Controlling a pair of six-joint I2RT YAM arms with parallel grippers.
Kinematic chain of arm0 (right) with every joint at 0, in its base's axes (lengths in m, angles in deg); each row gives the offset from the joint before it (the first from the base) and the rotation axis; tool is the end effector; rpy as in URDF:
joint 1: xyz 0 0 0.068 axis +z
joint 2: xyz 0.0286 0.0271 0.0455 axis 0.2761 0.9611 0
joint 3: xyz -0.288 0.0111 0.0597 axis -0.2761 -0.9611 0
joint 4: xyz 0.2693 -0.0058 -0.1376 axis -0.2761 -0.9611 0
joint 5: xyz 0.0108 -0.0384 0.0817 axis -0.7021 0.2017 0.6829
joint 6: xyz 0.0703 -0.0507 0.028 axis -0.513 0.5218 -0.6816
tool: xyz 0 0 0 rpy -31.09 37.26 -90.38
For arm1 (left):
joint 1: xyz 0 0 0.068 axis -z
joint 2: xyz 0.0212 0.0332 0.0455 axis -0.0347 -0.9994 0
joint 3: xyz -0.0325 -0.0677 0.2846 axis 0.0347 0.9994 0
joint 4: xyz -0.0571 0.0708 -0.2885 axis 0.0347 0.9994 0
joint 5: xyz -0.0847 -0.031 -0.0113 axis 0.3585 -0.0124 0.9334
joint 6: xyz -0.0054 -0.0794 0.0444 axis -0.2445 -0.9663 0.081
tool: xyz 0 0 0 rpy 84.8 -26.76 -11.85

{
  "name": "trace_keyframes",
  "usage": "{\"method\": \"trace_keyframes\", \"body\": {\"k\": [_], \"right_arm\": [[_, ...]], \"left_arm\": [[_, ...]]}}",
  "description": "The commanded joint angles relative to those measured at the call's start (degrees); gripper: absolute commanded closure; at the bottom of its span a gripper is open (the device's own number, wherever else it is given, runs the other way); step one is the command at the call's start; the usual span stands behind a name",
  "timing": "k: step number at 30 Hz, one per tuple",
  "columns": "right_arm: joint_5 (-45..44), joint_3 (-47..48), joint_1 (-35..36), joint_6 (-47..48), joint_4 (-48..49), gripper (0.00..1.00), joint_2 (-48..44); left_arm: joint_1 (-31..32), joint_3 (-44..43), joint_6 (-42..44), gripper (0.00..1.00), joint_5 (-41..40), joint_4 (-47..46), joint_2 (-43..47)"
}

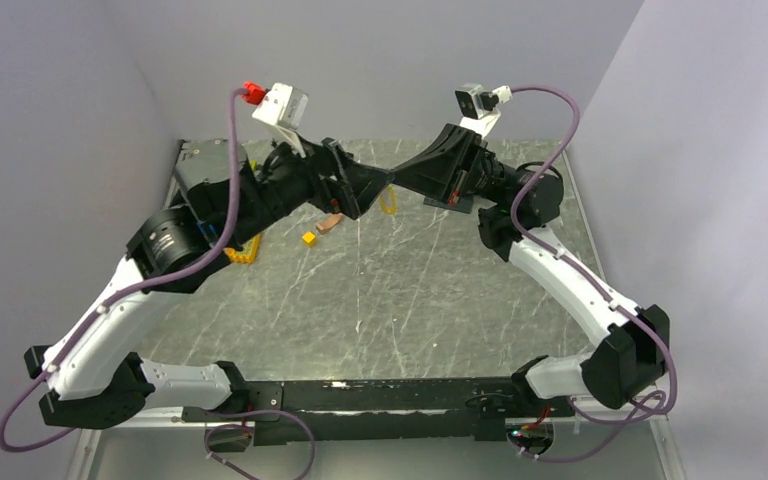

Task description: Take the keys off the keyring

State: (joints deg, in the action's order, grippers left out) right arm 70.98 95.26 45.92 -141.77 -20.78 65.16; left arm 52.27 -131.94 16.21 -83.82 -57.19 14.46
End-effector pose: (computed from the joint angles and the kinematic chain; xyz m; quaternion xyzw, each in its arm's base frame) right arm 0.2474 0.2142 0.5093 -0.2304 0.4232 0.8020 0.3529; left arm 0.1737 -0.2247 0.5959 0.1240 0.6800 -0.4354 0.5768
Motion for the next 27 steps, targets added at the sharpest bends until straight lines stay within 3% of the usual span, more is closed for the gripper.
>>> {"method": "trace_keyframes", "body": {"k": [1,8,13,18,22,27], "right_arm": [[4.47,1.72,-0.27,12.91,-13.89,1.0,-4.73],[6.21,8.76,-0.23,41.57,-51.62,1.0,-9.53],[4.55,13.24,-0.18,52.66,-67.15,1.0,-10.39],[4.83,11.36,-0.26,49.79,-64.15,1.0,-11.69],[5.4,10.76,-0.19,48.4,-63.05,1.0,-12.46],[9.46,12.84,-0.23,48.51,-64.36,1.0,-11.33]], "left_arm": [[0.03,-4.95,5.08,0.03,1.97,6.14,3.62],[-0.95,-12.45,8.28,0.07,8.44,15.04,2.59],[-1.99,-18.38,5.71,0.09,10.2,19.98,-1.34],[-2.85,-17.59,0.47,0.1,11.88,11.85,-0.72],[-4.88,-21.51,-0.93,0.14,12.8,15.13,-4.09],[-7.26,-21.19,0.93,0.18,22.41,18.7,-6.63]]}}
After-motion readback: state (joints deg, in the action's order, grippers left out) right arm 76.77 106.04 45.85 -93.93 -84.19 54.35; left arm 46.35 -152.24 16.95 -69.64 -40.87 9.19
